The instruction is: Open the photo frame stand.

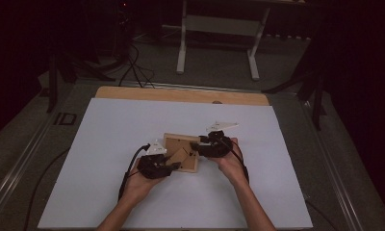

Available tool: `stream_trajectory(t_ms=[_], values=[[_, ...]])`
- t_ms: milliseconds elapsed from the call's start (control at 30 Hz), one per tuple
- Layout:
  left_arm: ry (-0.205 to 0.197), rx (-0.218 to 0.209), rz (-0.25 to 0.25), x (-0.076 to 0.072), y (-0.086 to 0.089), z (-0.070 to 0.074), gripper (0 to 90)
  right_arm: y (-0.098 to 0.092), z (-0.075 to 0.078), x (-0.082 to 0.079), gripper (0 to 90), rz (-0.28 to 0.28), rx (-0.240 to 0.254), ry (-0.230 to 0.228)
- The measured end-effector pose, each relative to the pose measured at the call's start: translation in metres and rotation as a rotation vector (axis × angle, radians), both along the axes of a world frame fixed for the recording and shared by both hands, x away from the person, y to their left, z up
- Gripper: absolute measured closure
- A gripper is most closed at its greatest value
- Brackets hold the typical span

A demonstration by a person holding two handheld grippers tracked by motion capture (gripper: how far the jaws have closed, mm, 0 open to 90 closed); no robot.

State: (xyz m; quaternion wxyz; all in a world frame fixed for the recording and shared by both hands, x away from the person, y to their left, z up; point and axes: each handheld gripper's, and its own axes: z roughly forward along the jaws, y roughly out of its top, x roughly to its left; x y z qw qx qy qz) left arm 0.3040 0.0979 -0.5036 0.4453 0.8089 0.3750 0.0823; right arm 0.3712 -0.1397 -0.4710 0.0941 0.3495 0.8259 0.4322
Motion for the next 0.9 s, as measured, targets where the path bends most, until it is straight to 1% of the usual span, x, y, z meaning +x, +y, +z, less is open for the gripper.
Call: stream_trajectory(t_ms=[100,133,233,367,433,533,600,700,767,833,867,900], values=[[-0.007,0.003,0.006,0.001,-0.002,0.0,66.6,0.001,0.005,-0.001,54.6,-0.001,0.013,-0.015],[-0.012,0.014,0.012,0.001,-0.004,0.0,67.2,0.001,0.007,0.0,54.6,0.001,0.014,-0.018],[-0.019,0.021,0.025,0.004,-0.006,-0.001,67.9,0.005,0.01,0.0,54.0,-0.001,-0.01,-0.041],[-0.026,0.037,0.049,0.01,-0.007,-0.002,68.8,0.01,0.012,0.001,53.8,-0.023,-0.024,-0.063],[-0.03,0.048,0.054,0.012,-0.009,-0.004,70.2,0.012,0.012,0.002,53.4,-0.023,-0.01,-0.049],[-0.041,0.075,0.054,0.015,-0.014,-0.007,72.4,0.016,0.013,0.003,53.3,-0.007,-0.013,-0.051],[-0.05,0.086,0.059,0.017,-0.015,-0.008,74.2,0.019,0.013,0.003,53.7,-0.008,-0.013,-0.054],[-0.052,0.066,0.061,0.02,-0.013,-0.007,74.1,0.019,0.013,0.002,55.9,0.0,0.007,-0.054],[-0.062,0.06,0.053,0.021,-0.013,-0.006,74.2,0.02,0.013,0.001,56.0,0.003,0.002,-0.061],[-0.079,0.087,0.038,0.021,-0.013,-0.005,74.4,0.021,0.014,0.0,53.9,0.013,0.006,-0.06],[-0.079,0.087,0.038,0.021,-0.013,-0.005,74.5,0.021,0.014,0.0,53.9,0.013,0.006,-0.06],[-0.08,0.084,0.039,0.02,-0.014,-0.005,74.5,0.022,0.013,-0.001,51.2,0.019,-0.005,-0.068]])
